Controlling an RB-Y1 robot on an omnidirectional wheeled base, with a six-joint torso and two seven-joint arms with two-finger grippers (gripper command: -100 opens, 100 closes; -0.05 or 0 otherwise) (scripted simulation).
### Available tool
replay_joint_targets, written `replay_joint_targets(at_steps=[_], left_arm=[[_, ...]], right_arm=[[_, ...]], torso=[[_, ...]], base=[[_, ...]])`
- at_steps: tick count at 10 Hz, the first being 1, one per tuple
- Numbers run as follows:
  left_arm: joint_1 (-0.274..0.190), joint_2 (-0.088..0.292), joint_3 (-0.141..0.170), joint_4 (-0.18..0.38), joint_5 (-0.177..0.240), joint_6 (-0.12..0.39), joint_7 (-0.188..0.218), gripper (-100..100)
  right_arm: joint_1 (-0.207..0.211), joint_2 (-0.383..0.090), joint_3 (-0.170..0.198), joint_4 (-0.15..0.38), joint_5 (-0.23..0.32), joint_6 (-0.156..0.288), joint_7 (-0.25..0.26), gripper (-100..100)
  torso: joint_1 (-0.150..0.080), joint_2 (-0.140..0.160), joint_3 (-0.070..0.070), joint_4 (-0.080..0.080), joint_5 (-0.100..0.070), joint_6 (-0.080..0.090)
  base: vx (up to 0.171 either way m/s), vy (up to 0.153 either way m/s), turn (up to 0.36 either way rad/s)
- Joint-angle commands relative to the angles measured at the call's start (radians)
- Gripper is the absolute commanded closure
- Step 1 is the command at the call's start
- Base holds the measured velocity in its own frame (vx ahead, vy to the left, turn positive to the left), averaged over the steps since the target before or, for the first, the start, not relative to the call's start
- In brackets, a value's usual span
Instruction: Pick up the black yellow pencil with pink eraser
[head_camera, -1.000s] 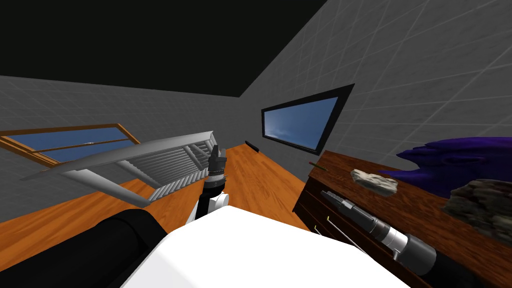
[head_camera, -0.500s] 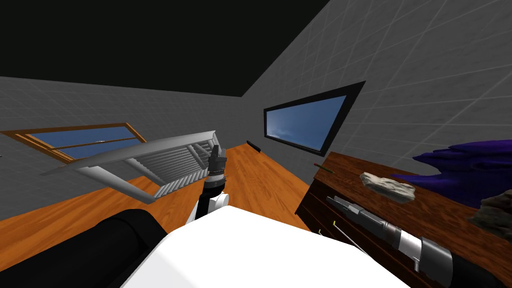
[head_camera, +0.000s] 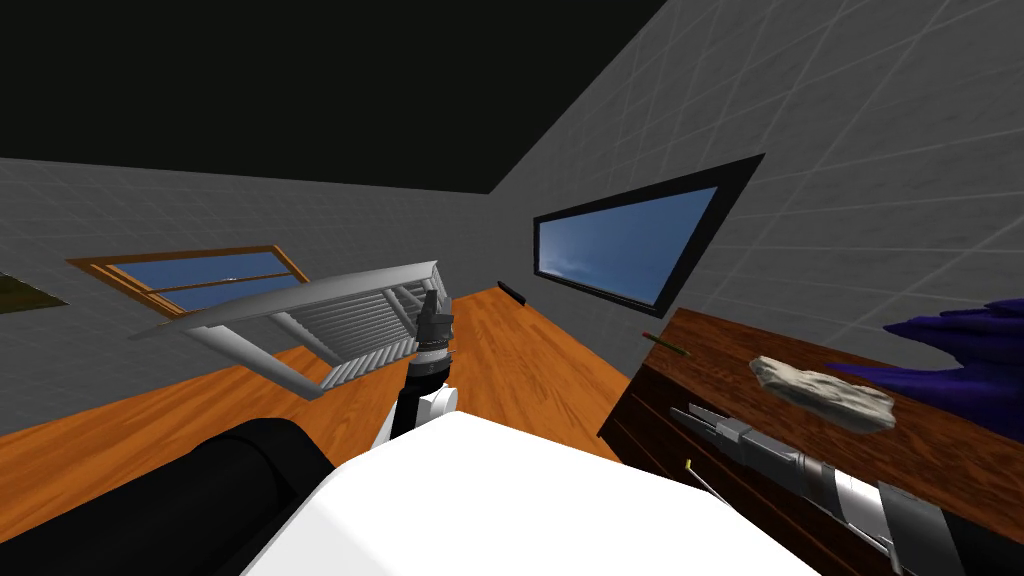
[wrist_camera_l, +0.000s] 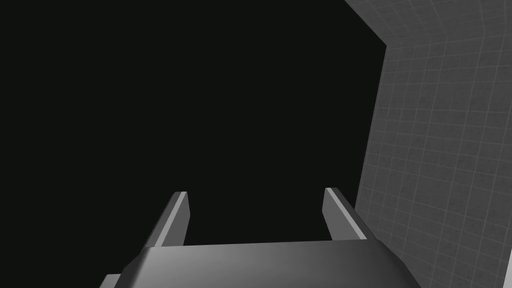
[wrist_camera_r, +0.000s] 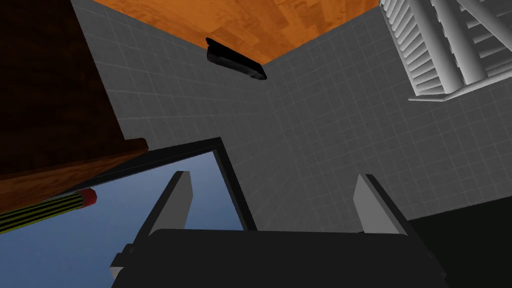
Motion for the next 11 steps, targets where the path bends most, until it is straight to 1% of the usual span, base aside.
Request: replay_joint_targets(at_steps=[1, 2, 3, 4, 5, 6, 7, 8, 9, 10, 11], left_arm=[[0.000, 0.000, 0.000, 0.000, 0.000, 0.000, 0.000, 0], [0.000, 0.000, 0.000, 0.000, 0.000, 0.000, 0.000, 0], [0.000, 0.000, 0.000, 0.000, 0.000, 0.000, 0.000, 0], [0.000, 0.000, 0.000, 0.000, 0.000, 0.000, 0.000, 0], [0.000, 0.000, 0.000, 0.000, 0.000, 0.000, 0.000, 0], [0.000, 0.000, 0.000, 0.000, 0.000, 0.000, 0.000, 0], [0.000, 0.000, 0.000, 0.000, 0.000, 0.000, 0.000, 0], [0.000, 0.000, 0.000, 0.000, 0.000, 0.000, 0.000, 0], [0.000, 0.000, 0.000, 0.000, 0.000, 0.000, 0.000, 0], [0.000, 0.000, 0.000, 0.000, 0.000, 0.000, 0.000, 0], [0.000, 0.000, 0.000, 0.000, 0.000, 0.000, 0.000, 0]], right_arm=[[0.002, -0.050, 0.006, 0.029, 0.009, -0.011, 0.005, -100], [0.002, -0.058, 0.006, 0.029, 0.009, -0.011, 0.005, -100], [0.007, -0.099, 0.018, 0.070, 0.025, -0.018, 0.007, -100], [0.007, -0.125, 0.018, 0.070, 0.025, -0.018, 0.007, -100], [0.012, -0.155, 0.030, 0.110, 0.042, -0.025, 0.009, -100], [0.012, -0.179, 0.030, 0.110, 0.042, -0.025, 0.009, -100], [0.016, -0.210, 0.042, 0.148, 0.059, -0.032, 0.011, -100], [0.016, -0.240, 0.042, 0.148, 0.059, -0.032, 0.011, -100], [0.020, -0.269, 0.055, 0.185, 0.077, -0.039, 0.013, -100], [0.020, -0.298, 0.055, 0.185, 0.077, -0.039, 0.013, -100], [0.024, -0.328, 0.068, 0.219, 0.095, -0.046, 0.015, -100]], torso=[[0.000, 0.000, 0.000, 0.000, 0.000, 0.000], [0.000, 0.000, 0.000, 0.000, 0.000, 0.000], [-0.002, 0.001, 0.001, 0.000, 0.000, 0.001], [-0.001, 0.001, 0.000, 0.000, 0.000, 0.000], [-0.001, 0.000, 0.000, 0.000, 0.000, 0.000], [-0.001, -0.001, -0.001, 0.000, 0.000, 0.000], [-0.001, -0.001, -0.001, 0.000, 0.000, 0.000], [-0.001, -0.002, -0.001, 0.000, 0.000, 0.000], [-0.001, -0.001, -0.001, 0.000, 0.000, 0.000], [-0.001, -0.003, -0.002, -0.001, 0.000, 0.000], [-0.002, -0.002, -0.001, -0.001, 0.000, 0.001]], base=[[0.053, 0.044, 0.053], [0.025, 0.023, -0.006], [0.043, 0.038, 0.097], [0.046, 0.033, 0.064], [0.071, 0.042, 0.117], [0.063, 0.042, 0.049], [0.076, 0.040, 0.085], [0.072, 0.030, 0.051], [0.093, 0.034, 0.115], [0.074, 0.020, 0.045], [0.095, 0.012, 0.077]])
